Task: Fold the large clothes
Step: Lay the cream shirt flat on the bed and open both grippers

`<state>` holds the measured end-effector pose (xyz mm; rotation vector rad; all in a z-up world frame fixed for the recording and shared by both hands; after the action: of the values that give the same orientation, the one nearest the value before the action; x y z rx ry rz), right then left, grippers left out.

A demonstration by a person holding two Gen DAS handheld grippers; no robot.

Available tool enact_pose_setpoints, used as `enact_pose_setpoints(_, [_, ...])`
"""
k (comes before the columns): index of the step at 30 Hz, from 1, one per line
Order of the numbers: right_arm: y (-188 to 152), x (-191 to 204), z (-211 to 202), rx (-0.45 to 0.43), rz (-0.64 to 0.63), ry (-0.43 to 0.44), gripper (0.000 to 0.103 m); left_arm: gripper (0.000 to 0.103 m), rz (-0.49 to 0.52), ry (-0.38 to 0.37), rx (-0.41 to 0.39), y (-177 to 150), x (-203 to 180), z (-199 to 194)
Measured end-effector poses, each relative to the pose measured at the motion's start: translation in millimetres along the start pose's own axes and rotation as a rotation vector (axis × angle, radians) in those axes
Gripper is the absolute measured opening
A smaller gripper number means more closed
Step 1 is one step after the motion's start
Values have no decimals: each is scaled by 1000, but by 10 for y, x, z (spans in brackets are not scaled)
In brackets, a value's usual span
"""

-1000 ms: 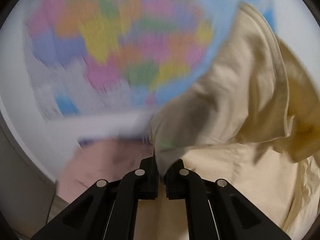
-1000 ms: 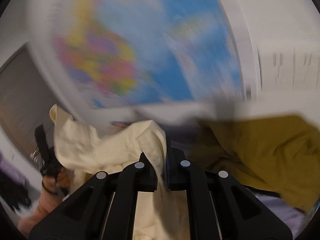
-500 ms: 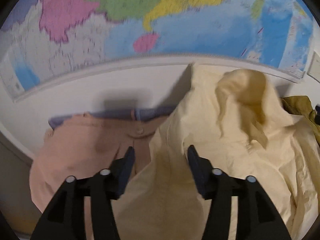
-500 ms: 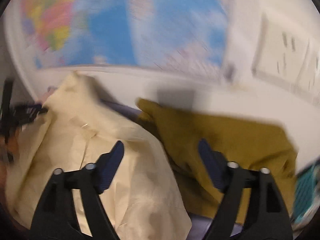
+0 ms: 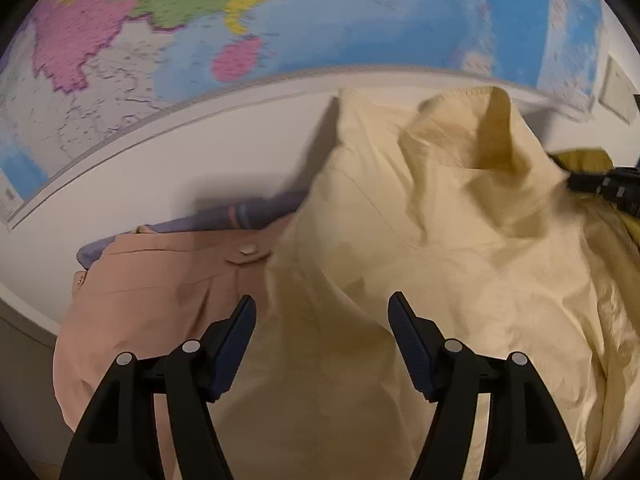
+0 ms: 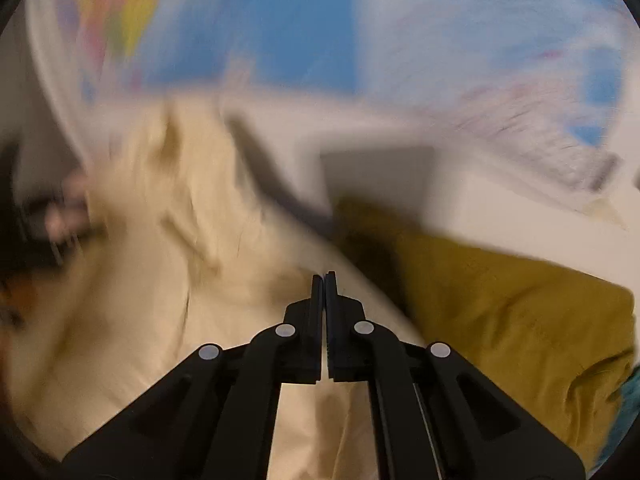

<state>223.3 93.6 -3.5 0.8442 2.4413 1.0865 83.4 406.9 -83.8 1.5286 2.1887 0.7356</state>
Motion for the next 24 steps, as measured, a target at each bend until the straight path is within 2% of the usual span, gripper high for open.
enact_pose_setpoints(3, [39,-113,50,13,32,-46,3,69,-19,39,8,57,71,12])
enact_pose_setpoints(4, [3,-102,118,47,21,-72,11,69,-22,48,15,46,83,15])
enact_pose_setpoints(5, [-21,-94,137,65,18,-90,22,69,-22,51,17,36,91,19])
enact_pose_setpoints(6, [-44,-89,82,63,26,-95,51,69,-21,42,8,11,97,-20])
enact_pose_setpoints(7, [-50,-76,2,42,33,-89,63,69,-18,27,-2,-7,98,-76])
enact_pose_setpoints(9, [-102,-42,-388,-36,18,-83,65,70,8,-9,-34,-87,75,-244])
enact_pose_setpoints(10, [-173,-26,-551,-48,10,-78,72,73,30,-19,-59,-144,74,-365])
enact_pose_setpoints(14, [-745,142,-1205,-75,7,-2,84,74,97,-60,-112,-472,57,-763])
enact_pose_setpoints(15, [-1015,190,-1355,-57,24,23,85,74,107,-75,-117,-572,65,-834])
enact_pose_setpoints(18, [-1569,500,-1442,-10,71,122,85,77,133,-90,-139,-813,104,-1013])
enact_pose_setpoints(19, [-1859,663,-1489,13,99,161,85,77,135,-90,-142,-842,115,-1034])
enact_pose_setpoints(22, [-2401,905,-1577,63,144,236,83,78,139,-93,-141,-966,96,-1083])
enact_pose_setpoints(23, [-2527,959,-1631,75,148,250,78,78,135,-97,-141,-999,85,-1093])
enact_pose_setpoints(24, [-2597,1011,-1609,91,149,250,53,77,130,-99,-140,-1030,72,-1097])
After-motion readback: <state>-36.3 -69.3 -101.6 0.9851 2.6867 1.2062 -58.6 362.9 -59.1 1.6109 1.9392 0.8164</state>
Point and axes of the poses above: each gripper's, at about its wrist camera, not at the fingertips, and z roughly the way its jaws point, x to its left, y to its top, the point moved 8 cm from there along z, roughly the way its jaws point, and after that the axes turned 9 degrees about -z, right-handed, at the moved point
